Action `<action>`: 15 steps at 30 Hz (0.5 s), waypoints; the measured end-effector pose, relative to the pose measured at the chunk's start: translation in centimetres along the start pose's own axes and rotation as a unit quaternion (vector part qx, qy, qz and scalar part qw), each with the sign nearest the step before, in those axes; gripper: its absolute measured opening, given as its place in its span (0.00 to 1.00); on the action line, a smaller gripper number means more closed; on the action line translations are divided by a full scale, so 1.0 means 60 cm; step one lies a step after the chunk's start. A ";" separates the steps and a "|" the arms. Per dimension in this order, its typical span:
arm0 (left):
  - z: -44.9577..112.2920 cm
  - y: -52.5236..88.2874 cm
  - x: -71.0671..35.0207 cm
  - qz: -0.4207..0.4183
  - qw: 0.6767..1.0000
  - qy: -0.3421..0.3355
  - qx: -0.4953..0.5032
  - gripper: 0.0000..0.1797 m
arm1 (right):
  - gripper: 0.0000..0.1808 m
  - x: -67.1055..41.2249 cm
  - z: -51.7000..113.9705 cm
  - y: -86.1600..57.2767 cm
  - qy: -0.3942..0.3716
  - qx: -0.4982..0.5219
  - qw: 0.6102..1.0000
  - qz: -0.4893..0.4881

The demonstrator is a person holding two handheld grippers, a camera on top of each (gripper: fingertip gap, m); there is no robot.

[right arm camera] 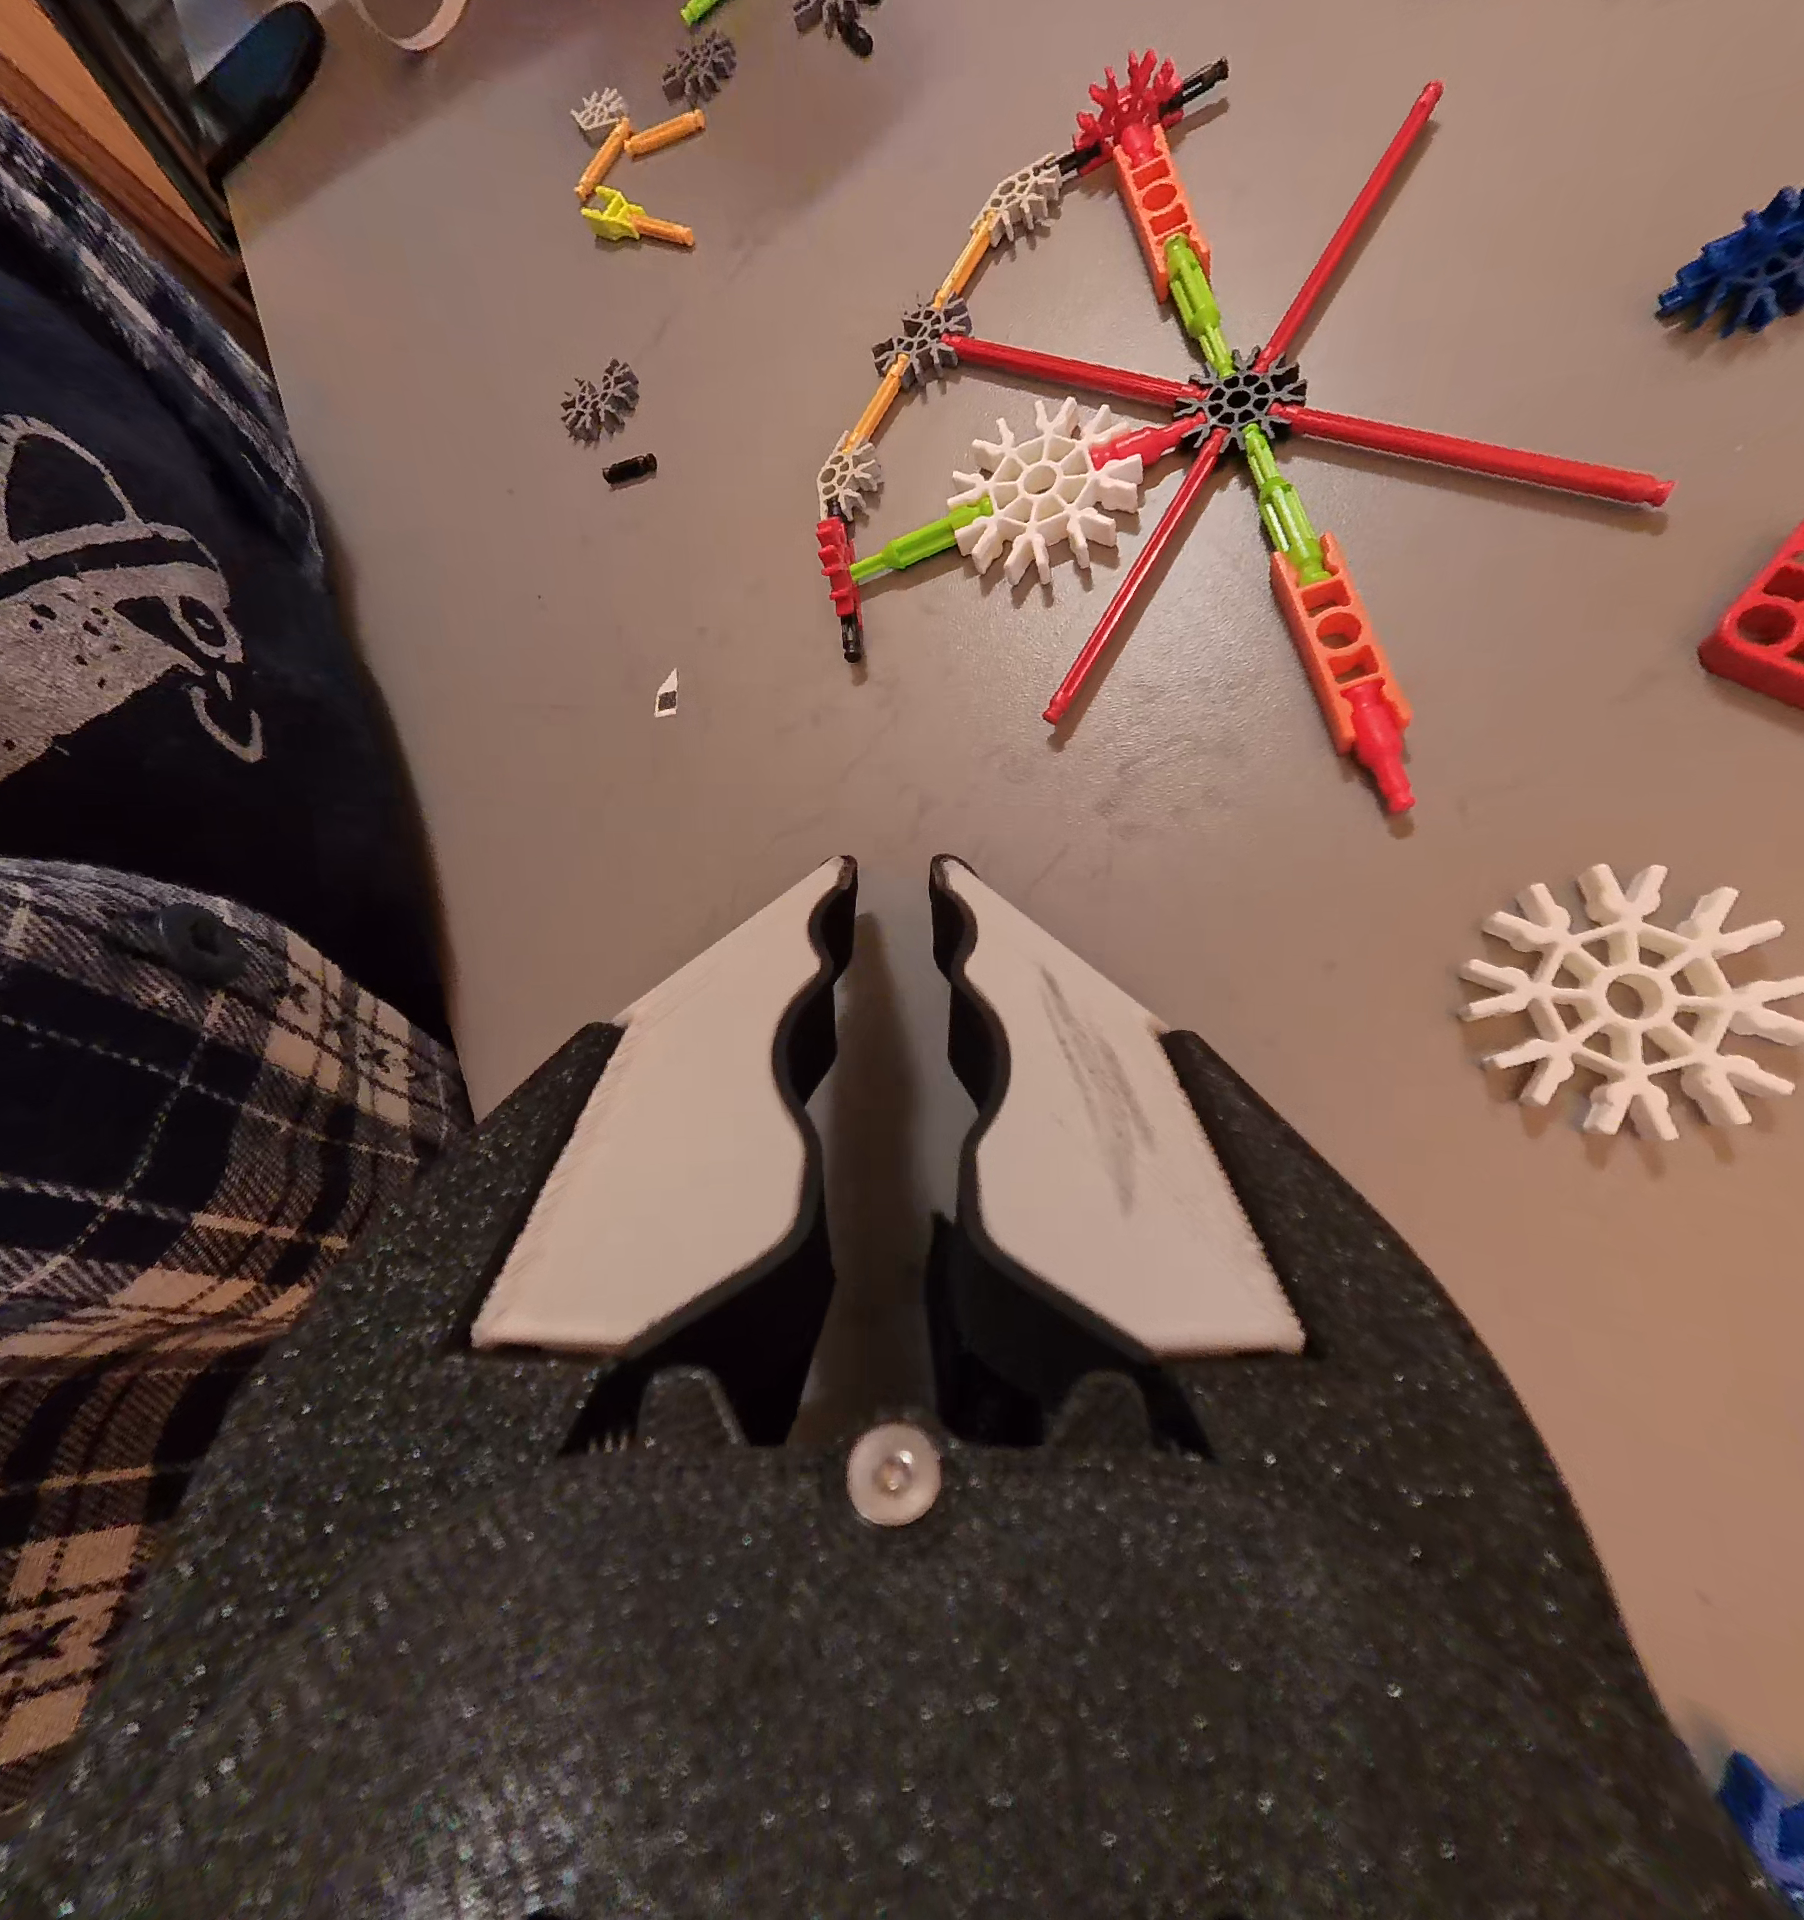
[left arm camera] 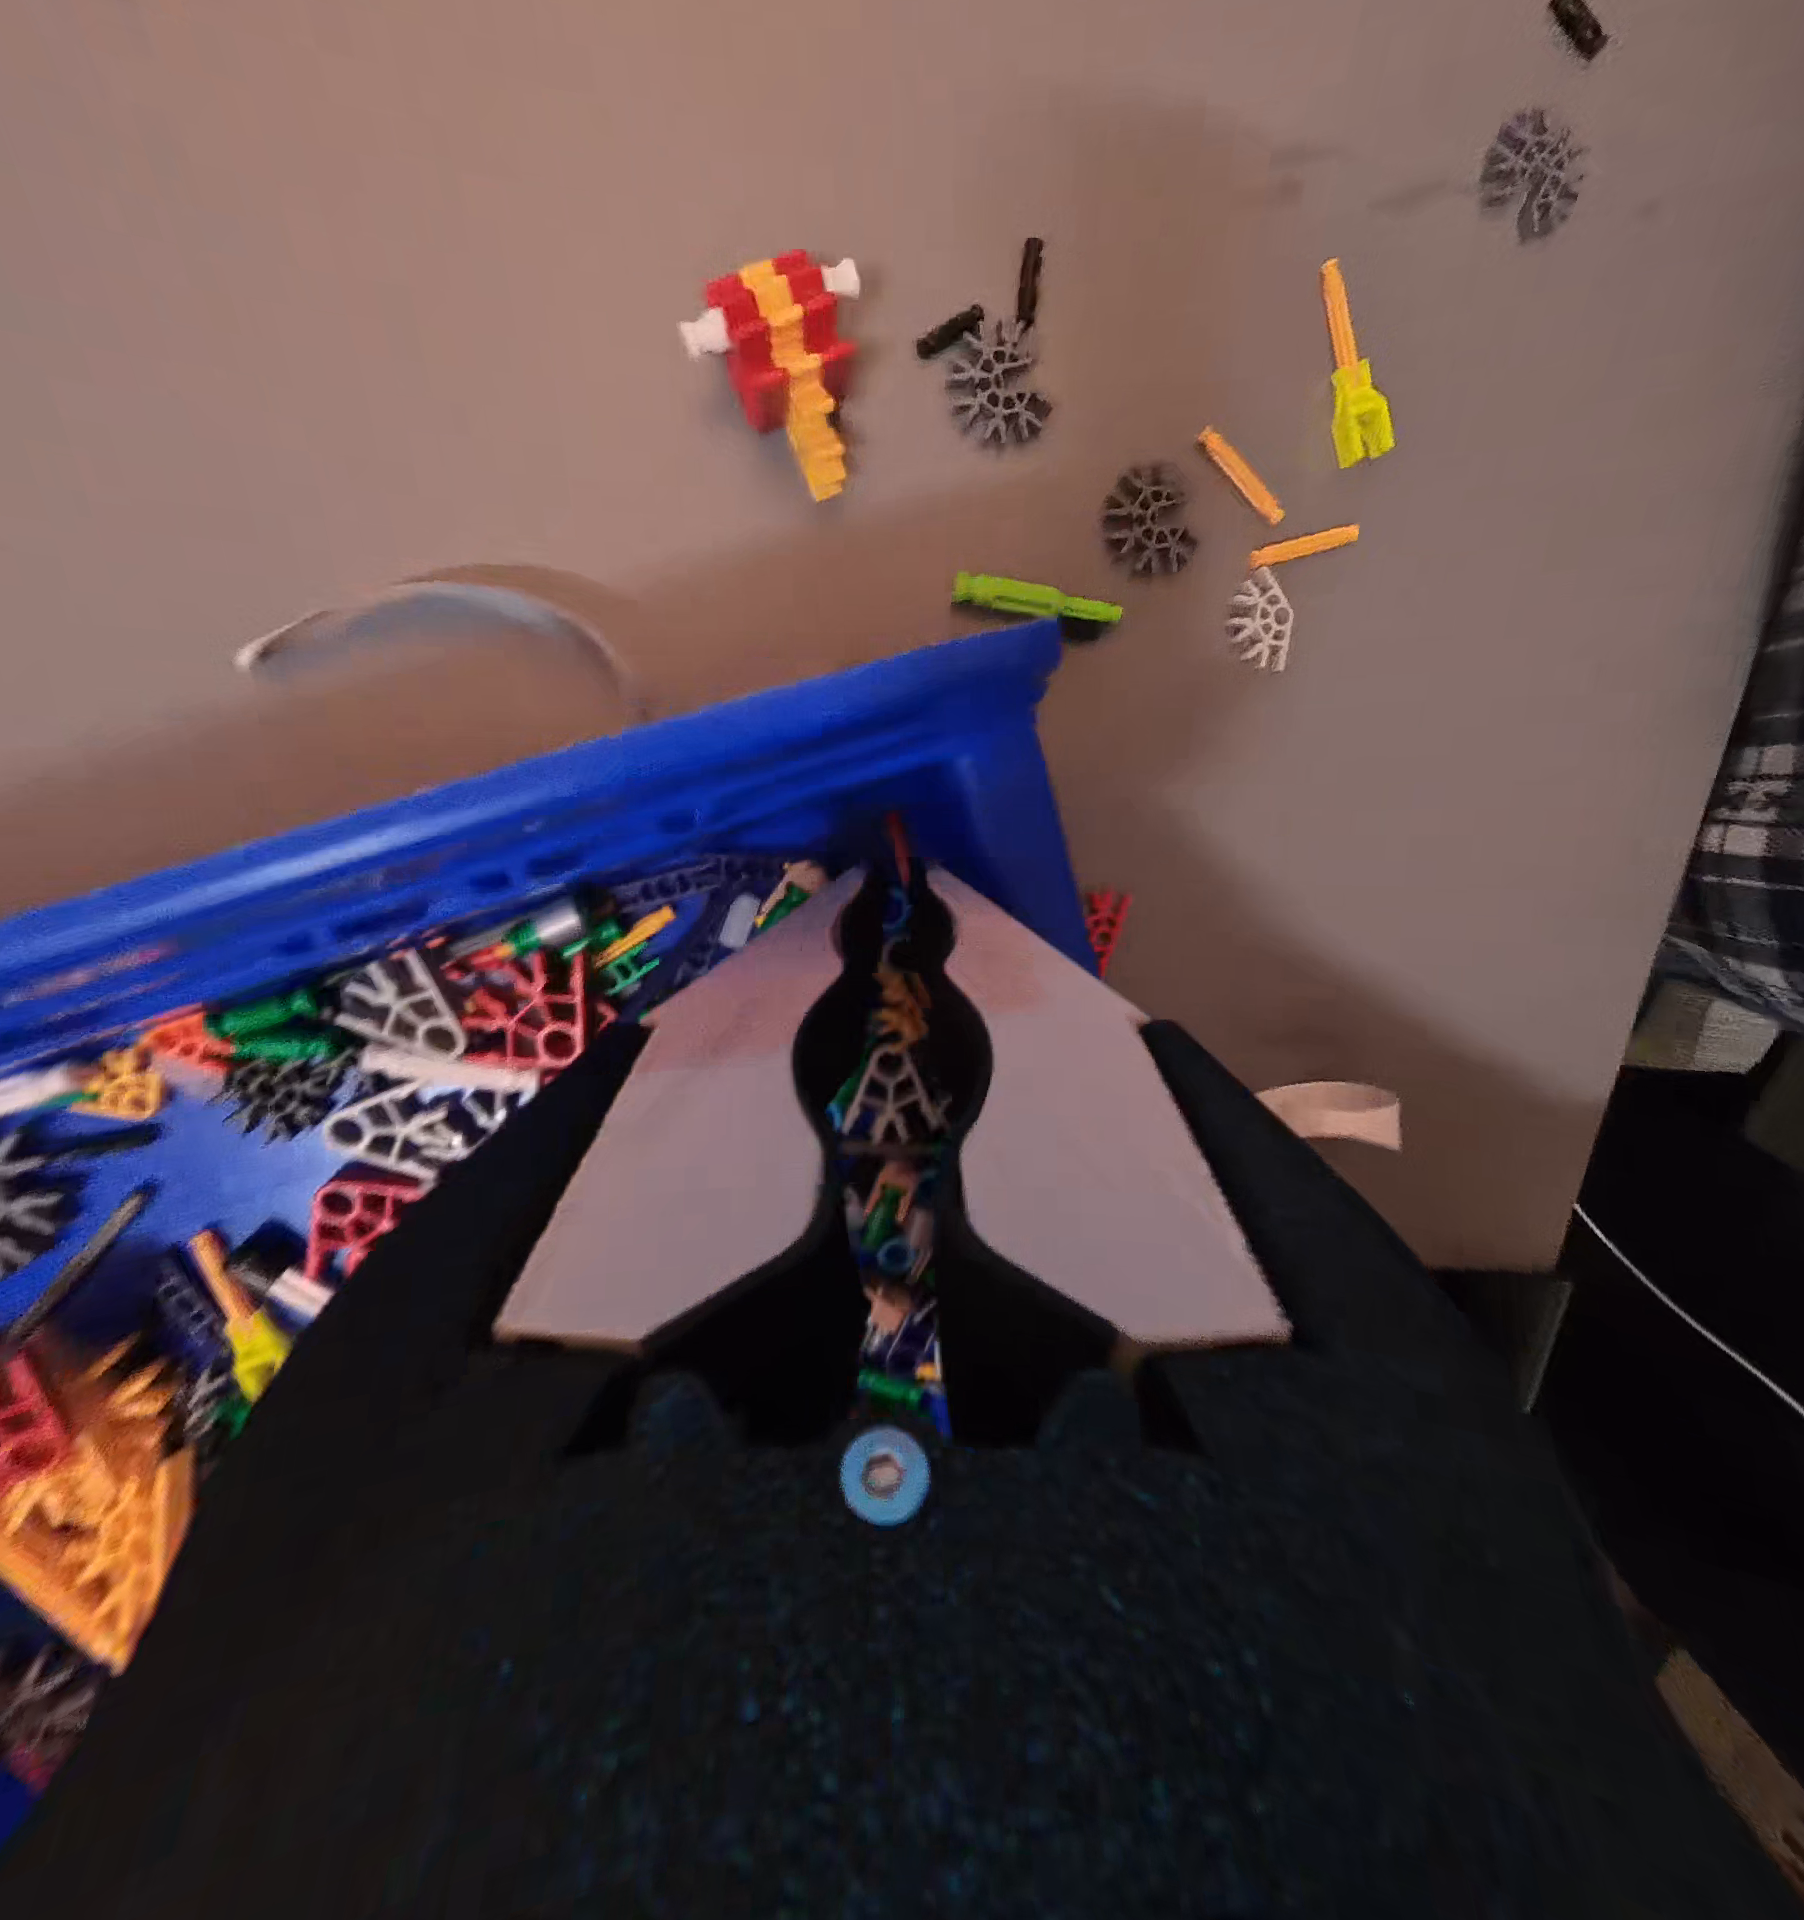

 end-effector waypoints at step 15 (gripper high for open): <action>-0.023 0.048 0.019 -0.022 0.997 0.020 -0.065 0.00 | 0.07 0.003 -0.006 -0.004 0.003 -0.006 1.000 -0.004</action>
Point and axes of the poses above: each gripper's, where its closed fingertips meet, z out along the fingers, x out of its underside, y = z × x across the jaws, the point moved 8 cm from there along -z, back along the fingers, and after that the axes turned 12 degrees about -y, right-handed, at the moved point
